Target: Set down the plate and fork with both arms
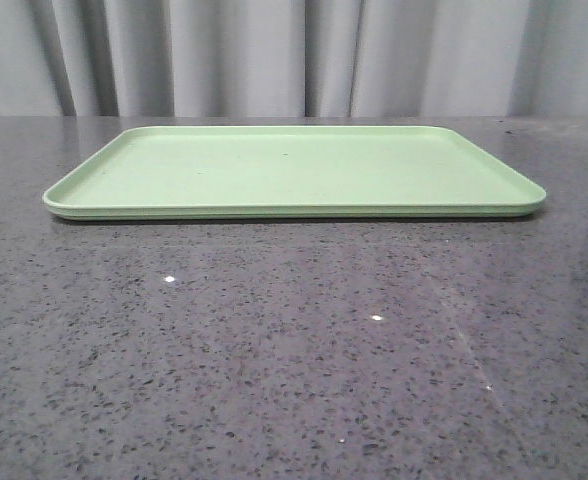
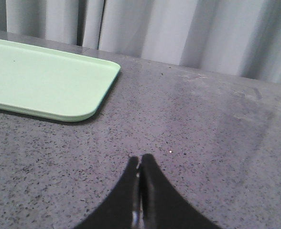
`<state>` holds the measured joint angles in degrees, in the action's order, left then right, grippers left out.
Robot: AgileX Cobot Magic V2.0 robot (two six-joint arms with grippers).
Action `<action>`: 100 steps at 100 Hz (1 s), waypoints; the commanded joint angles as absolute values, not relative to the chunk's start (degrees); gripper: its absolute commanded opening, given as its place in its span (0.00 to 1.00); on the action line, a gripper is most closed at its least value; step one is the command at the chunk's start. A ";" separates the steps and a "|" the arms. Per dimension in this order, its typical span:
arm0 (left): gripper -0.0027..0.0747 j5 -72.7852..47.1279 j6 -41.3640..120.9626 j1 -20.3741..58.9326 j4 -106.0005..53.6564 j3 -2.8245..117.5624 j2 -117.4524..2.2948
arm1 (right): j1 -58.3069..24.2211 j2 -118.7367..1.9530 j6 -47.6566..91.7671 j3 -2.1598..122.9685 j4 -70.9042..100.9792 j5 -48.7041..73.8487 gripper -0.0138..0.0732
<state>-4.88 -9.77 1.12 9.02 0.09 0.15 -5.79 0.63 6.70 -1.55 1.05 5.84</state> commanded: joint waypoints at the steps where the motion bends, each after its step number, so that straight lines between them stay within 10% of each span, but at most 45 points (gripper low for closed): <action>1: 0.01 0.00 -10.33 0.98 9.02 -0.64 1.98 | -5.55 1.97 6.75 -1.22 0.31 1.23 0.02; 47: 0.01 -0.42 -10.33 0.98 9.02 2.01 1.98 | -5.55 1.92 6.75 0.49 0.00 -2.95 0.02; 100: 0.01 -31.93 -10.33 0.98 2.40 31.13 -11.67 | -5.55 -11.76 6.75 28.31 1.23 27.59 0.02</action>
